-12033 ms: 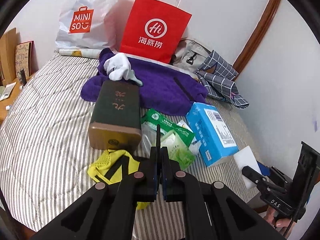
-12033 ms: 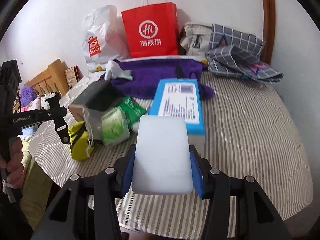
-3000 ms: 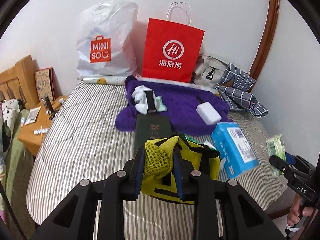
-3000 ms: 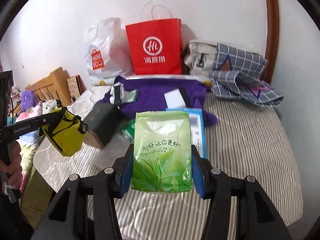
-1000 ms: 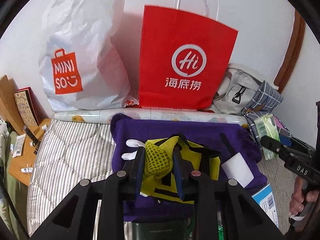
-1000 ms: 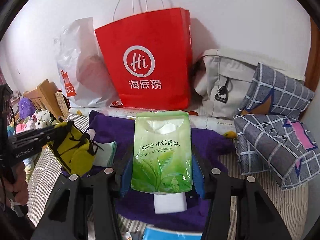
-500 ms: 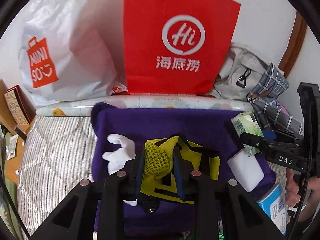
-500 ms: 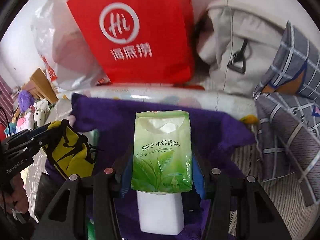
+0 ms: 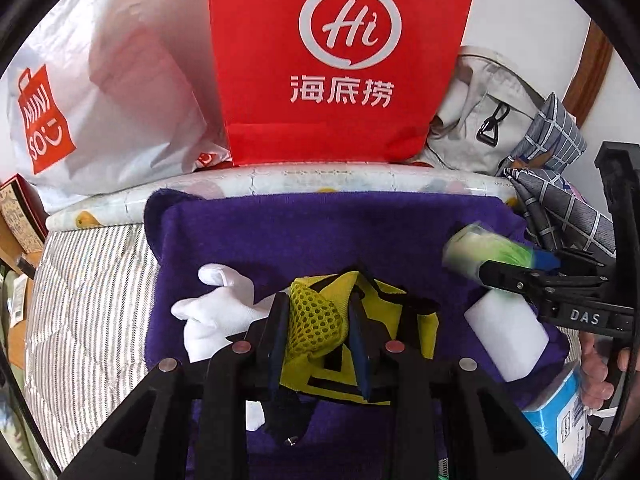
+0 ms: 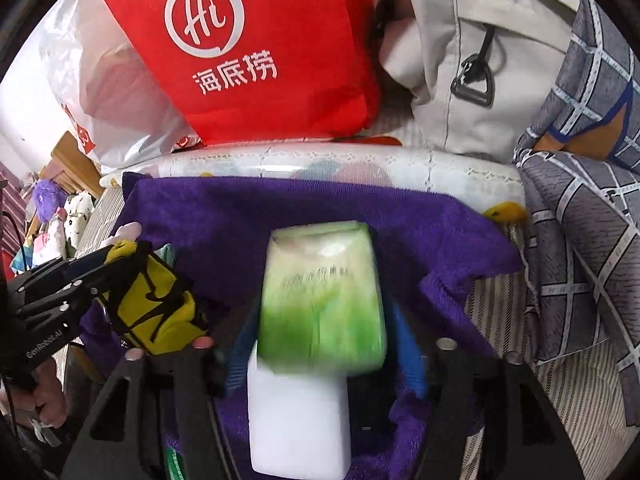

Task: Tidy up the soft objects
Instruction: 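Lower the green pack and yellow bag onto the towel and open both grippers, then reach down and grasp the green toothpaste tube with the right gripper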

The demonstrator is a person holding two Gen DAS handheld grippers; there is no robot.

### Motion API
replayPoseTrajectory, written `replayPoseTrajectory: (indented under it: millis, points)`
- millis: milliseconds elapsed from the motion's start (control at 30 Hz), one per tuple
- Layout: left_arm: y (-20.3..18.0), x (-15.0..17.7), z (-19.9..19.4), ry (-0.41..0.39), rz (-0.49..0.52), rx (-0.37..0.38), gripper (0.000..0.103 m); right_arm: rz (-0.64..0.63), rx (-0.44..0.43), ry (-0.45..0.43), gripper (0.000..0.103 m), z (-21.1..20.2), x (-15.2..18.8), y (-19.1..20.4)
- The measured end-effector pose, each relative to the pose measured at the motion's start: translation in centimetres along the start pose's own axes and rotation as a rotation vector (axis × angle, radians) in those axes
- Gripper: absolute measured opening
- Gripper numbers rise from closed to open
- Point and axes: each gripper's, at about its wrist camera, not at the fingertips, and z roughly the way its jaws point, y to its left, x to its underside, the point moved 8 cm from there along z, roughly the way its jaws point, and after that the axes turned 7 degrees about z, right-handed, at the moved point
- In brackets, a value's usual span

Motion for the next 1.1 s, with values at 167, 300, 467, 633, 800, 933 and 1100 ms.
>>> replayPoseTrajectory:
  millis: [167, 300, 467, 633, 800, 933, 1100]
  points:
    - [0.2, -0.1, 0.2, 0.013, -0.031, 0.042, 0.033, -0.025, 0.019, -0.029, 0.073, -0.9, -0.3, 0.4]
    - [0.3, -0.1, -0.4, 0.017, -0.057, 0.081, 0.046, -0.024, 0.002, -0.092, 0.073, -3.4, -0.3, 1.1]
    - [0.5, 0.4, -2.7, 0.003, -0.049, 0.035, 0.057, 0.003, -0.008, -0.14, 0.074, -6.3, 1.8, 2.1]
    - [1.5, 1.6, -5.5, -0.023, -0.07, 0.025, 0.059, -0.068, -0.035, -0.143, 0.073, -8.6, 5.9, 4.7]
    - [3.0, 4.4, -8.3, -0.037, -0.095, -0.004, 0.06, -0.18, -0.042, -0.076, 0.057, -8.9, 11.3, 7.2]
    - [4.0, 6.1, -10.4, -0.057, -0.116, -0.018, 0.061, -0.284, -0.023, -0.023, 0.053, -8.4, 15.3, 9.4]
    - [4.9, 8.7, -12.0, -0.066, -0.118, -0.031, 0.063, -0.38, -0.022, 0.009, 0.053, -7.4, 17.9, 11.9]
